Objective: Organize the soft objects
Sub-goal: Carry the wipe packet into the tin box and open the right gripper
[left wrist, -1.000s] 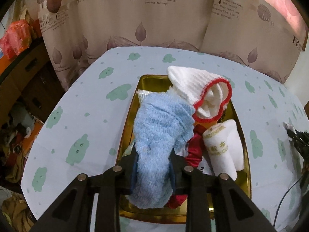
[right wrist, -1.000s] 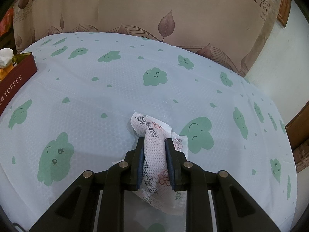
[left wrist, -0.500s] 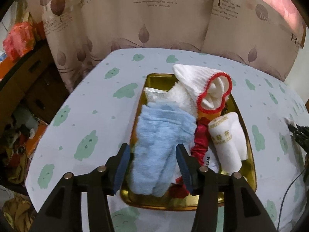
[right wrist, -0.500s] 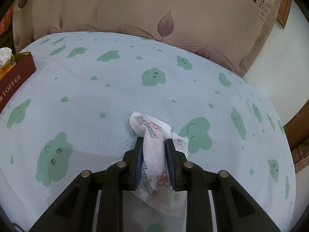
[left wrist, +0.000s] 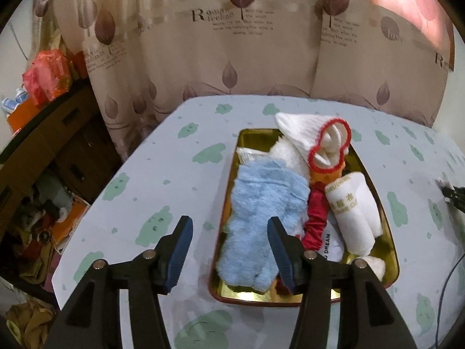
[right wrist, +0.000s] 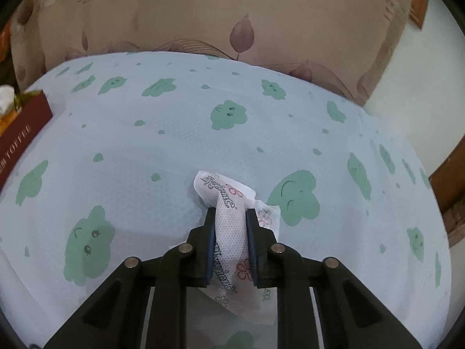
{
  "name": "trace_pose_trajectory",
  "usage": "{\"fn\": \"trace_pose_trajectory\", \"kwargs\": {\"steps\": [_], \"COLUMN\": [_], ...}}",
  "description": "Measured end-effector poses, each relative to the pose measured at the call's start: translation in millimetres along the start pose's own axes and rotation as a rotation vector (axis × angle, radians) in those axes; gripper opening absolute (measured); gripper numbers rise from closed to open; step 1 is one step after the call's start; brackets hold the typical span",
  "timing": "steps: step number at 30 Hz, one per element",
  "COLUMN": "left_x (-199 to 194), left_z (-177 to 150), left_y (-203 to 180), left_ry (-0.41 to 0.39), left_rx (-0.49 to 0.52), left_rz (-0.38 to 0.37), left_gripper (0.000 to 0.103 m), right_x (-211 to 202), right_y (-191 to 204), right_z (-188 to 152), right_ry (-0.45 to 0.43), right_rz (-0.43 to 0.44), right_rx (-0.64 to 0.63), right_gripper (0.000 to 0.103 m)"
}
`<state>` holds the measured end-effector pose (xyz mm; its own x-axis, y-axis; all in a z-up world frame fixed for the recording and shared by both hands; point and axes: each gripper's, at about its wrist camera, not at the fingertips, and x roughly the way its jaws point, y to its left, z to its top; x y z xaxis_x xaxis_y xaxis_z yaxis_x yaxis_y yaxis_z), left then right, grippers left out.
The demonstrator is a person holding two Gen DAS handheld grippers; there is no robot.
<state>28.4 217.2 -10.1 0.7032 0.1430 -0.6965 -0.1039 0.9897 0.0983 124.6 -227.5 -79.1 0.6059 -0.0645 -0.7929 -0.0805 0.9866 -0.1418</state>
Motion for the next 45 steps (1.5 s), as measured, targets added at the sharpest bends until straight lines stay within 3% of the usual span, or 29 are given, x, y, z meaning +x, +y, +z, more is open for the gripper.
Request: {"fn": "trace_pose_trajectory", "kwargs": {"steps": [8, 13, 19, 35, 45], "left_x": [1.5, 0.3, -1.1, -9.9, -12.2], "left_z": [1.1, 1.1, -0.7, -16.1, -18.9], "left_y": [15.3, 18.5, 15.6, 35.6, 46.2], "left_ry": [0.018, 0.007, 0.004, 0.034, 0.035], "left_rx": [-0.043, -0.04, -0.035, -0.118, -0.144], "left_rz": [0.0, 0.045, 0.036, 0.059, 0.087], "left_gripper": [0.055, 0.055, 0.055, 0.055, 0.055], "right_x": [-14.4, -34.5, -58.5, -113.6, -122.2], "right_y": [5.9, 24.2, 58.0, 206.6, 275.8], "right_z": [-0.3, 7.4, 22.9, 53.5, 64.8], "right_ry": [0.009, -0.025, -0.064, -0.113, -0.125], "right_rz": [0.012, 0.043, 0.112, 0.352, 0.386], "right_rx": [0.064, 0.057, 0.023, -0.151, -0.237], "right_gripper": [0.016, 0.016, 0.016, 0.016, 0.016]}}
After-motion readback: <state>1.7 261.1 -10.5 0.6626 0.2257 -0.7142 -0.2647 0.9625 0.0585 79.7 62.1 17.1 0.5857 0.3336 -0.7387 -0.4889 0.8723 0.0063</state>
